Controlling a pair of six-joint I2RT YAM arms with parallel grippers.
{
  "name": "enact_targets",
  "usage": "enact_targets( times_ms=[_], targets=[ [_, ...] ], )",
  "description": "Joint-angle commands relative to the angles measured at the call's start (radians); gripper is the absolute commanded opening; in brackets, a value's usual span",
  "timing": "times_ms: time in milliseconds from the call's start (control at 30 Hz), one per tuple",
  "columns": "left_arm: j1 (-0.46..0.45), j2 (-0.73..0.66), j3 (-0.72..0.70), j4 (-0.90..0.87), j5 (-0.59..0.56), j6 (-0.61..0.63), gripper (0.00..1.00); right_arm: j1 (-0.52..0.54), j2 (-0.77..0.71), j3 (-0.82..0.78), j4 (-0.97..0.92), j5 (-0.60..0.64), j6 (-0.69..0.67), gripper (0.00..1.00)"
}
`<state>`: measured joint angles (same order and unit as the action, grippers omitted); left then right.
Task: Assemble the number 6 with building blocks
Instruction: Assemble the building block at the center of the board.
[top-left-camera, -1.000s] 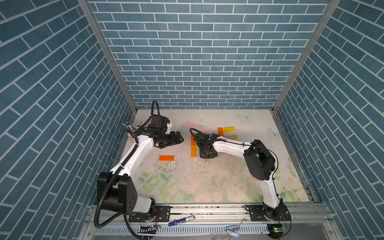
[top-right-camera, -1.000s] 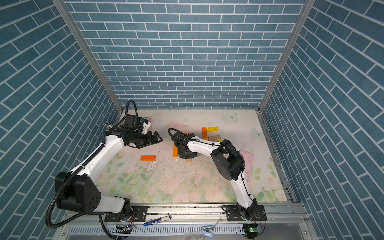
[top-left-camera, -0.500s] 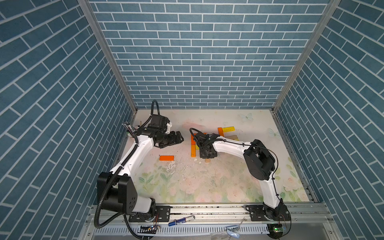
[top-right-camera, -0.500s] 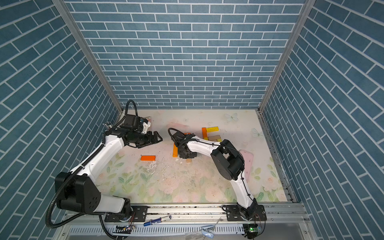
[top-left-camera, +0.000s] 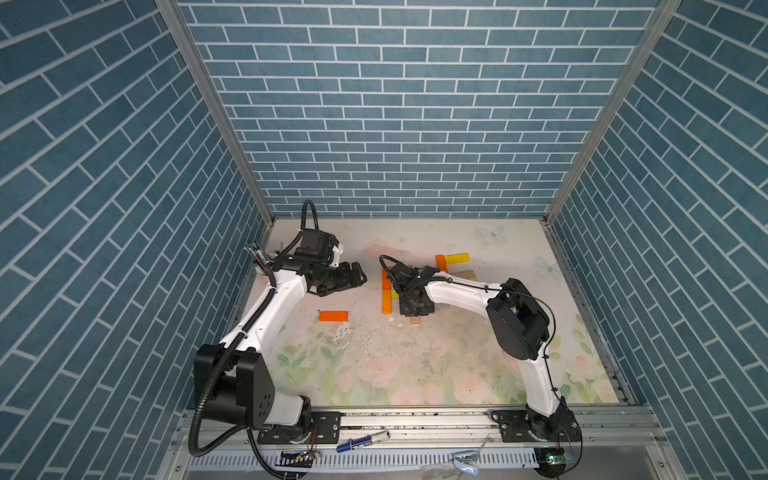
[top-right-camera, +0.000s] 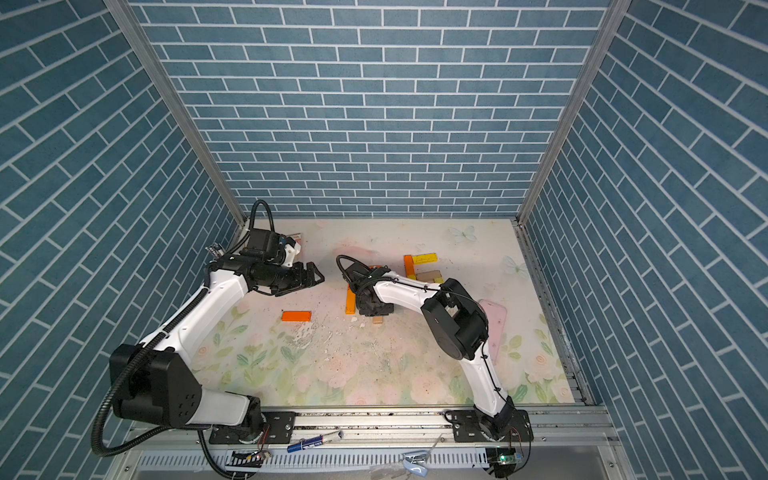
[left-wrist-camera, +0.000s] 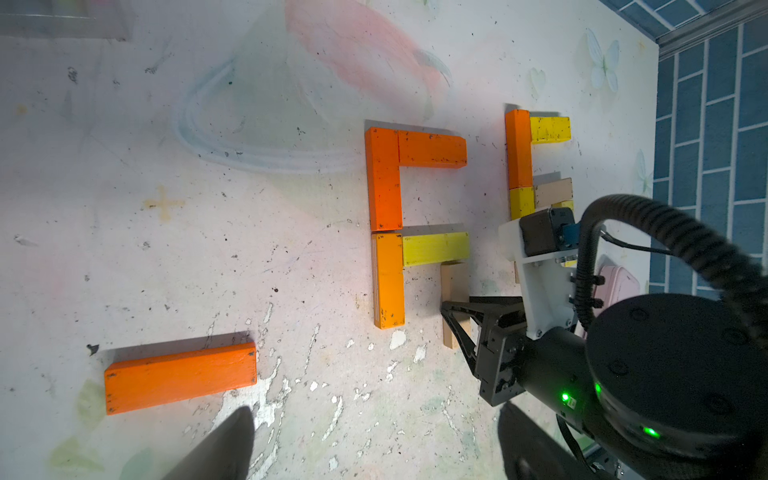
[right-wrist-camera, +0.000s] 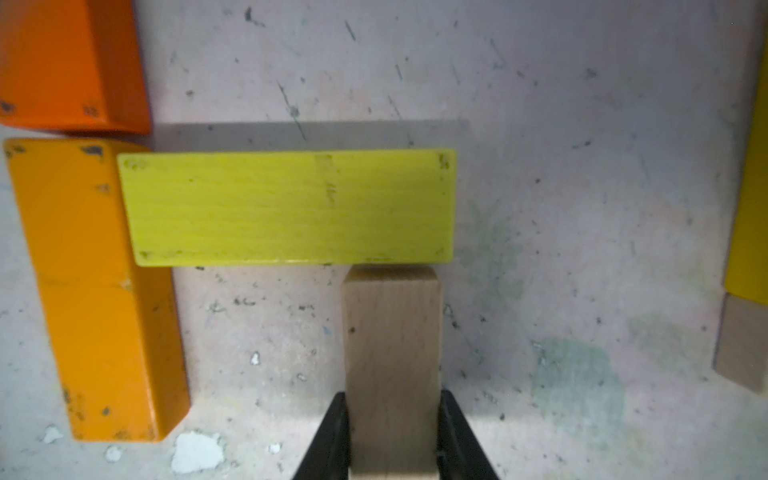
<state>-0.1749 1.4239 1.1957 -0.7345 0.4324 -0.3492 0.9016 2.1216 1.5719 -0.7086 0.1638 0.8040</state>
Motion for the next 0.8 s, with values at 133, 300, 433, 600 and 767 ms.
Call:
enact_targets(
  times_ms=[133,300,433,600,767],
  targets=[
    [0.005,0.004,-0.002,0.004,0.005,-0.004,0.92,-0.012,0.06,-0.014,-0.046,0.015,-0.003,0.23],
    [0.005,0.003,-0.002,0.004,0.006,-0.004,0.92,-0.013,0.058,-0.018,-0.046,0.018,-0.002,0.24],
    [0.005,0.001,-0.004,0.004,0.006,-0.004,0.92,-0.013,0.057,-0.019,-0.045,0.016,-0.003,0.24],
    [0.005,0.0,-0.004,0.004,0.007,-0.004,0.92,-0.014,0.059,-0.018,-0.045,0.014,-0.005,0.26],
    [0.006,0.001,-0.003,0.006,0.003,-0.003,0.92,-0.013,0.048,-0.017,-0.046,0.02,-0.02,0.36]
  ],
)
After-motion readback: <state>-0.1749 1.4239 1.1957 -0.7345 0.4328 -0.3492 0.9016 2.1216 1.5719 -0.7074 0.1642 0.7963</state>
